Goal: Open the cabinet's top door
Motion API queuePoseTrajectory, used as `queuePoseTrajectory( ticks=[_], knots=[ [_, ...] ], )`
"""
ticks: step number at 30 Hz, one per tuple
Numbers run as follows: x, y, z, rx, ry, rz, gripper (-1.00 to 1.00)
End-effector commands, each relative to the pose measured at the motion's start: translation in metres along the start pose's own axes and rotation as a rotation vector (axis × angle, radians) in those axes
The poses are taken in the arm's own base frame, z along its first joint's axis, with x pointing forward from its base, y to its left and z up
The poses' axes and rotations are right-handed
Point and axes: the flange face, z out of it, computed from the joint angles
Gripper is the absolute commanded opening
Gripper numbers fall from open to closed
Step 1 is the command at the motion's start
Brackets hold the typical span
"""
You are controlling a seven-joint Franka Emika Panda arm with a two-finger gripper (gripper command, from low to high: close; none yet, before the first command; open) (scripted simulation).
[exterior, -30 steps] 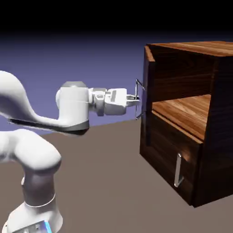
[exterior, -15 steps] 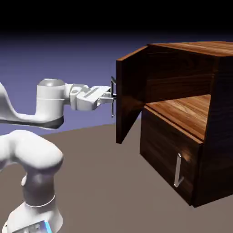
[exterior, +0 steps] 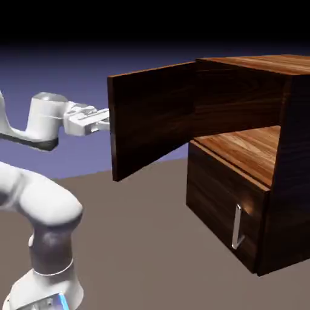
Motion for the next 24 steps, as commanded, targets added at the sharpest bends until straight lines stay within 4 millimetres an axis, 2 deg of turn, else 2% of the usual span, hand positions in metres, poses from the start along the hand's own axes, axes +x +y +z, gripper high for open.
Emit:
queuePoseTrajectory(
  ticks=[1, 6, 10, 24],
  knots=[
    [-0.002, -0.002, -0.009, -0.017, 0.017, 0.000, -1.00],
    [-0.016, -0.015, -0.050, -0.092, 0.092, 0.000, -1.00],
    [-0.026, -0.025, -0.075, -0.139, 0.139, 0.000, -1.00],
    [-0.058, -0.057, -0.135, -0.266, 0.266, 0.000, -1.00]
  ],
)
